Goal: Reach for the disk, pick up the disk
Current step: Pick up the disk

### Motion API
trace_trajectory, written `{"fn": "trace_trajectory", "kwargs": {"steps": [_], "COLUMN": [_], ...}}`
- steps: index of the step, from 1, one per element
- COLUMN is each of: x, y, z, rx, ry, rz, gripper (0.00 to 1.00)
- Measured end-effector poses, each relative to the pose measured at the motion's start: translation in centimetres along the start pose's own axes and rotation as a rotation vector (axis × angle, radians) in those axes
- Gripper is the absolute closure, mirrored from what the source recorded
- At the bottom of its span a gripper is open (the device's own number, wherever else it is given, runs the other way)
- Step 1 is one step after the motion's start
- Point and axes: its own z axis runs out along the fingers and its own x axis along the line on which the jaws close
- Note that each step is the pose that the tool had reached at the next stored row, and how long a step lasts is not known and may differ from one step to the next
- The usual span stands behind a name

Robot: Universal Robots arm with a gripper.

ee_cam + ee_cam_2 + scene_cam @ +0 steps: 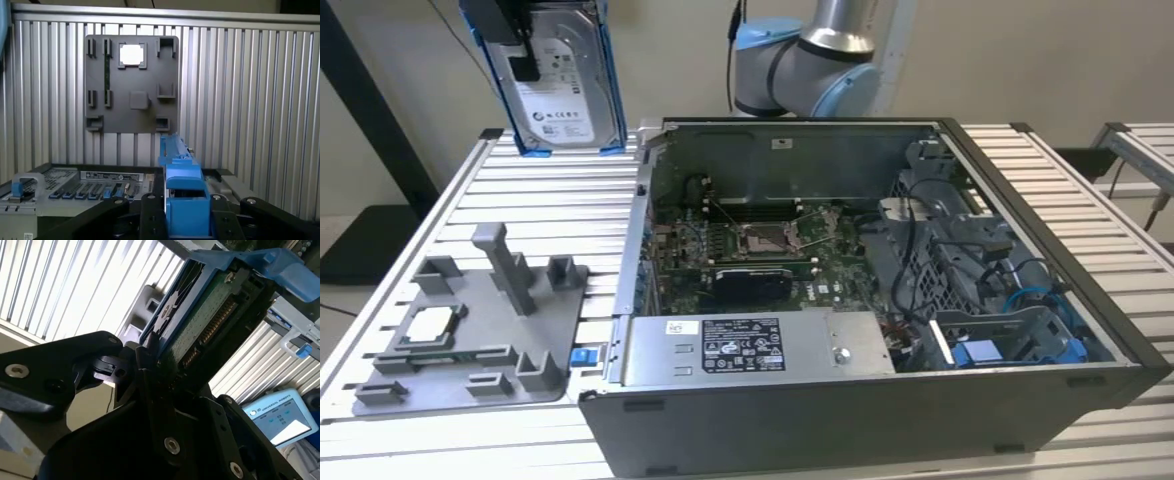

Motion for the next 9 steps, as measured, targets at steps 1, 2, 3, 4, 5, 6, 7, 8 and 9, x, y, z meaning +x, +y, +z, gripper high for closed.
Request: {"fn": "trace_trajectory", "kwargs": {"steps": [1, 2, 3, 4, 5, 6, 7, 8, 9], "x": [0.0, 0.01, 0.01, 0.01, 0.02, 0.02, 0.02, 0.03, 0.03], "y": [-0.32, -0.66, -0.99, -1.3, -1.6, -1.88, -2.17, -2.45, -2.73], "z": [0.0, 0.0, 0.0, 0.0, 0.0, 0.0, 0.0, 0.0, -0.01], "rx": [0.0001, 0.0, 0.0001, 0.0, 0.0, 0.0001, 0.0, 0.0, 0.0], "ry": [0.0, 0.0, 0.0, 0.0, 0.0, -0.0001, 0.0, 0.0, 0.0], "rz": [0.0, 0.0, 0.0, 0.0, 0.0, 0.0, 0.0, 0.0, 0.0], "gripper": [1.0, 1.0, 1.0, 1.0, 1.0, 1.0, 1.0, 1.0, 1.0]}}
